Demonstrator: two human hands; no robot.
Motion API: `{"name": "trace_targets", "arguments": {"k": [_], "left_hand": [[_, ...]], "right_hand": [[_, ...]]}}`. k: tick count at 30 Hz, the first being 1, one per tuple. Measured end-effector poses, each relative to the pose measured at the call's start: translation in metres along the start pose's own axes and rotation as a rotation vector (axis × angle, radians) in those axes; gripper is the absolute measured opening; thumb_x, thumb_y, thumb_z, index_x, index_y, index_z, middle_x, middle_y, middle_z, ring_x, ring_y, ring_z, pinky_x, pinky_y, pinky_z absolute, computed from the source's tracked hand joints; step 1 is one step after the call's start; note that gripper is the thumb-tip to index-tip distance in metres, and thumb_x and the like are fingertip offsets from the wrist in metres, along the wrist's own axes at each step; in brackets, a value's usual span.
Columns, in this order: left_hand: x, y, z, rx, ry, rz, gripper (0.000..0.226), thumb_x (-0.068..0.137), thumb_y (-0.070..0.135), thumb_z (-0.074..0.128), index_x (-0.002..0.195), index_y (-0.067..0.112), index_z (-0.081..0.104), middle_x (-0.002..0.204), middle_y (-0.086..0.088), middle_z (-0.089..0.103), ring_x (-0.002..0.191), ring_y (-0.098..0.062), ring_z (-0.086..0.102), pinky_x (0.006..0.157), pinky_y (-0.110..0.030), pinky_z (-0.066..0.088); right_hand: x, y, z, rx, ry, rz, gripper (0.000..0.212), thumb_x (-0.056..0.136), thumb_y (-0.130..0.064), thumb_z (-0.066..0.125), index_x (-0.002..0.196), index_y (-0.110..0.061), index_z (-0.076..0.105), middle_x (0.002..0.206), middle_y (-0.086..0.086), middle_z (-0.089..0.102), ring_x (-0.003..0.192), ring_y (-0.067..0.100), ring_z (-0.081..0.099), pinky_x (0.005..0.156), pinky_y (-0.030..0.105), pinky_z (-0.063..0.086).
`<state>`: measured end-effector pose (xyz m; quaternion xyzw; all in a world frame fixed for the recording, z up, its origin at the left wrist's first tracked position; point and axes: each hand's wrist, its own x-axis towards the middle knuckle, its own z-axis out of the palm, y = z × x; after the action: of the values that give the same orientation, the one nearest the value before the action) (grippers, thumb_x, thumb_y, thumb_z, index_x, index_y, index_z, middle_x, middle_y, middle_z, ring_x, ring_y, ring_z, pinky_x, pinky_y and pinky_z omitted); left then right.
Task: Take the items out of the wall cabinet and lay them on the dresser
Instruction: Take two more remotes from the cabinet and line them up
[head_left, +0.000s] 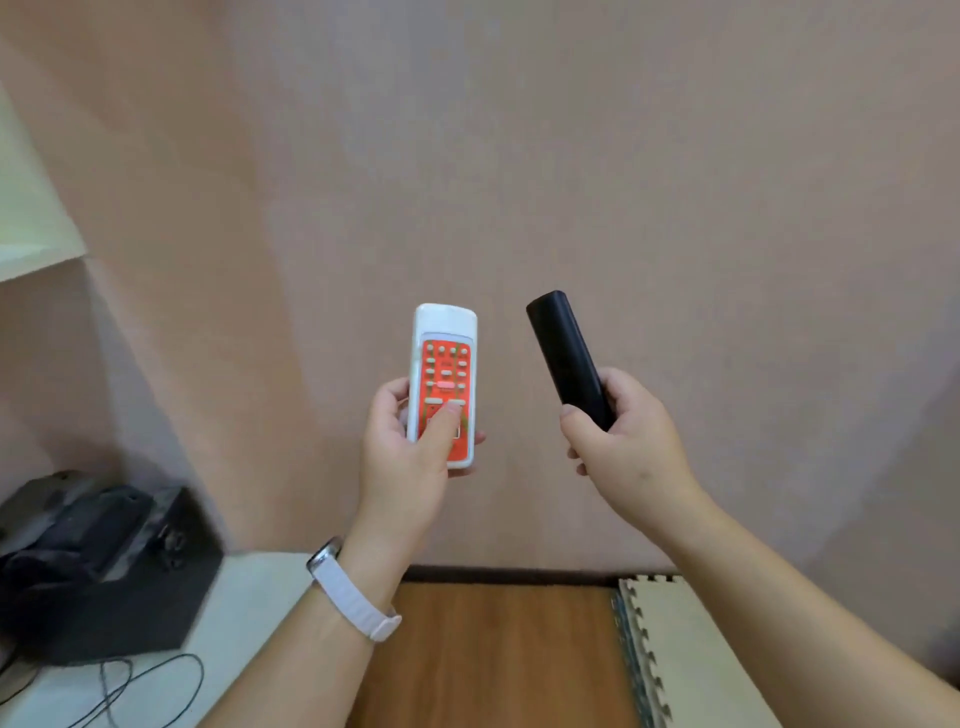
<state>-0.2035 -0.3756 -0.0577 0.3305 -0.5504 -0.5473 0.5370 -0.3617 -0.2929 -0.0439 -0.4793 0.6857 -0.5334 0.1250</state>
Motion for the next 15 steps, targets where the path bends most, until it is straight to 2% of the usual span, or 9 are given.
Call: {"name": "trace_targets", "arguments": {"k": [4, 10, 15], "left_hand": [[-0.050, -0.012, 0.083, 0.006, -0.129, -0.065, 0.026, 0.092, 0.019, 0.063, 0.116, 0.023, 0.055, 0.100, 0.001, 0.071, 0.080, -0.020, 0.074, 0.060, -0.025, 0.057], [-0.135, -0.030, 0.203, -0.009, -0.372, -0.139, 0.023, 0.092, 0.016, 0.063, 0.112, 0.023, 0.055, 0.100, 0.000, 0.070, 0.080, -0.020, 0.074, 0.062, -0.022, 0.056], [-0.201, -0.031, 0.293, -0.067, -0.589, -0.187, 0.022, 0.092, 0.011, 0.062, 0.110, 0.020, 0.054, 0.096, -0.002, 0.071, 0.078, -0.020, 0.073, 0.059, -0.020, 0.055]], "right_hand": [[-0.037, 0.036, -0.086, -0.025, 0.084, 0.087, 0.007, 0.089, -0.017, 0.059, 0.092, -0.023, 0.057, 0.086, 0.020, 0.062, 0.077, 0.036, 0.062, 0.062, 0.051, 0.054], [-0.111, 0.087, -0.217, -0.073, 0.284, 0.218, 0.005, 0.088, -0.016, 0.058, 0.093, -0.016, 0.056, 0.086, 0.024, 0.059, 0.078, 0.042, 0.061, 0.061, 0.054, 0.054], [-0.178, 0.111, -0.310, -0.101, 0.439, 0.303, 0.009, 0.088, -0.022, 0.059, 0.090, -0.030, 0.055, 0.074, 0.015, 0.058, 0.059, 0.026, 0.056, 0.055, 0.043, 0.054]]}}
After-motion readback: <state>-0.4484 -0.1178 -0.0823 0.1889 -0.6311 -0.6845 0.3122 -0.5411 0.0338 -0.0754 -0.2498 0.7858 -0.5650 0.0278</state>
